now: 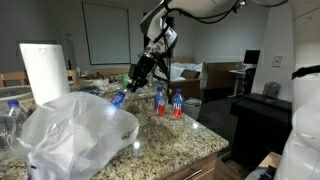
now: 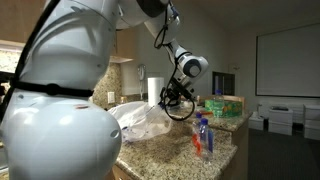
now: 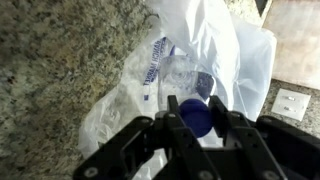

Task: Pick up the three bottles and put them in the plastic bag.

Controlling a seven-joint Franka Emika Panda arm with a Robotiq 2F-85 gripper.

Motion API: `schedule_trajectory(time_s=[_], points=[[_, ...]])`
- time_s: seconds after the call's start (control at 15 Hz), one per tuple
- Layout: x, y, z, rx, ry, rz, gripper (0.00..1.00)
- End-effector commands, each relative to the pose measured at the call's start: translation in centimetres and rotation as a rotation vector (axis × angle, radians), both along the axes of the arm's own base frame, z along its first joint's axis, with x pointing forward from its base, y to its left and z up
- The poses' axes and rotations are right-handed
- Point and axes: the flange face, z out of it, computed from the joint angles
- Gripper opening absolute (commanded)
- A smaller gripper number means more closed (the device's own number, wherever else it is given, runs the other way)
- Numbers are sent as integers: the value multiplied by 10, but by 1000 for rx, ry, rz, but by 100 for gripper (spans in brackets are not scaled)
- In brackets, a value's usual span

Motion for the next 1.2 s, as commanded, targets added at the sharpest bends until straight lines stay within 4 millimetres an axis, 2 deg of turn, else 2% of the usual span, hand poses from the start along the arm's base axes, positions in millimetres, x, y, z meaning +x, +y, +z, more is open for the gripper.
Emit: schedule_trajectory(time_s=[0.0, 0.27, 0.53, 0.67, 1.07, 1.13], points=[[16, 6, -27, 139, -4, 24, 10], [24, 27, -87, 258, 47, 71, 10], [26, 60, -142, 368, 126, 158, 10], [26, 75, -157, 411, 164, 196, 10], [34, 100, -170, 396, 176, 248, 11], [35, 102, -170, 393, 172, 259, 59]])
